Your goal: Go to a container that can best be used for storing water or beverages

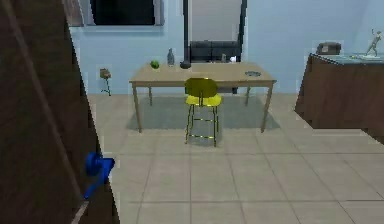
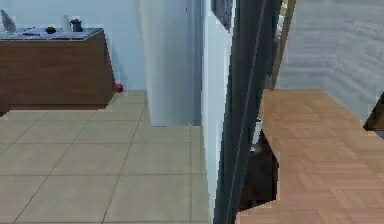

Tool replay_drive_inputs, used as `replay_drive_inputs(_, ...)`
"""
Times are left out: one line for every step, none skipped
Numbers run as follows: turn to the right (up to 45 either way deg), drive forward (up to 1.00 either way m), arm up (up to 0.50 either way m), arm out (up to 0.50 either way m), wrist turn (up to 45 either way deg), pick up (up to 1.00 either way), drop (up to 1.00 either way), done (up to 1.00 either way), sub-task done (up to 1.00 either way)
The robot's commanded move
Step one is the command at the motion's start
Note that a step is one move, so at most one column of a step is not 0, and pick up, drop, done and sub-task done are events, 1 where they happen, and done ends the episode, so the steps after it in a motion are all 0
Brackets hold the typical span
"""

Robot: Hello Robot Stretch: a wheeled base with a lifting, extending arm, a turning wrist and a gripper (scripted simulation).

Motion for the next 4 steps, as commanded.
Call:
replay_drive_inputs(45.0,0.0,0.0,0.0,0.0,0.0,0.0,0.0,0.0)
replay_drive_inputs(12.0,0.0,0.0,0.0,0.0,0.0,0.0,0.0,0.0)
replay_drive_inputs(0.0,0.4,0.0,0.0,0.0,0.0,0.0,0.0,0.0)
replay_drive_inputs(0.0,1.0,0.0,0.0,0.0,0.0,0.0,0.0,0.0)
